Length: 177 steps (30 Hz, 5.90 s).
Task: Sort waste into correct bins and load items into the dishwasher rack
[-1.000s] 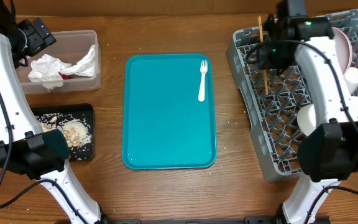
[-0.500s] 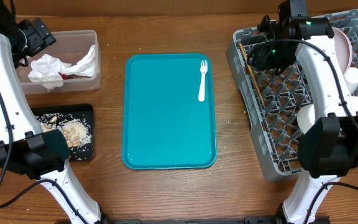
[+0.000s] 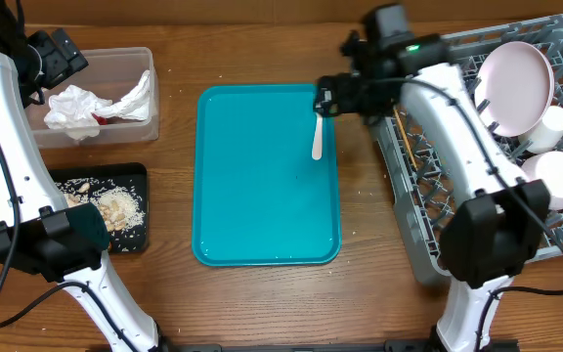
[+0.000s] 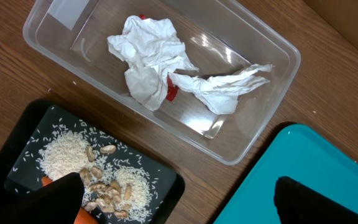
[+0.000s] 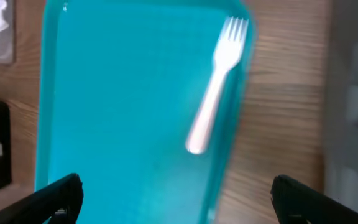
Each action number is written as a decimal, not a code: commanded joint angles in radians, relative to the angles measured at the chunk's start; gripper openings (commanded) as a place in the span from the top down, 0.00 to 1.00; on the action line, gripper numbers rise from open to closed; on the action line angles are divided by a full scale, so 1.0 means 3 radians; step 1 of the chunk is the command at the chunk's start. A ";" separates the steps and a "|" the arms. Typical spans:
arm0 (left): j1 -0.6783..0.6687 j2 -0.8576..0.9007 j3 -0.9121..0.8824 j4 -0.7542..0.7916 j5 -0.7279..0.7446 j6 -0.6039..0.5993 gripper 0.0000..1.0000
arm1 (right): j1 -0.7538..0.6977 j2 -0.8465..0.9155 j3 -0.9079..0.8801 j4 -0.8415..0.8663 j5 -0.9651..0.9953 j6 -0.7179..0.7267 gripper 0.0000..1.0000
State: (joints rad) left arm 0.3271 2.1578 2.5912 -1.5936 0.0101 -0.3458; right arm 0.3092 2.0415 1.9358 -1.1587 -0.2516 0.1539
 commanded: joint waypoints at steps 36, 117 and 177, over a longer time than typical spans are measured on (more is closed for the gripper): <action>-0.0023 -0.0125 -0.0014 -0.0005 -0.0036 -0.0058 0.00 | 0.0523 0.1275 -0.0023 0.0439 0.1057 0.1076 0.76; -0.0045 -0.0112 -0.0014 -0.0008 -0.0036 -0.0057 0.00 | -0.0704 0.0666 0.0239 -0.0139 0.0661 -0.0406 0.86; -0.0047 -0.0112 -0.0014 -0.0006 -0.0036 -0.0058 0.00 | 0.0352 0.0605 -0.0008 0.0175 0.1035 0.0963 0.58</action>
State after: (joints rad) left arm 0.3157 2.1578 2.5912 -1.5940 0.0097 -0.3458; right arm 0.4309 2.1864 1.9491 -1.1141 0.0078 0.3656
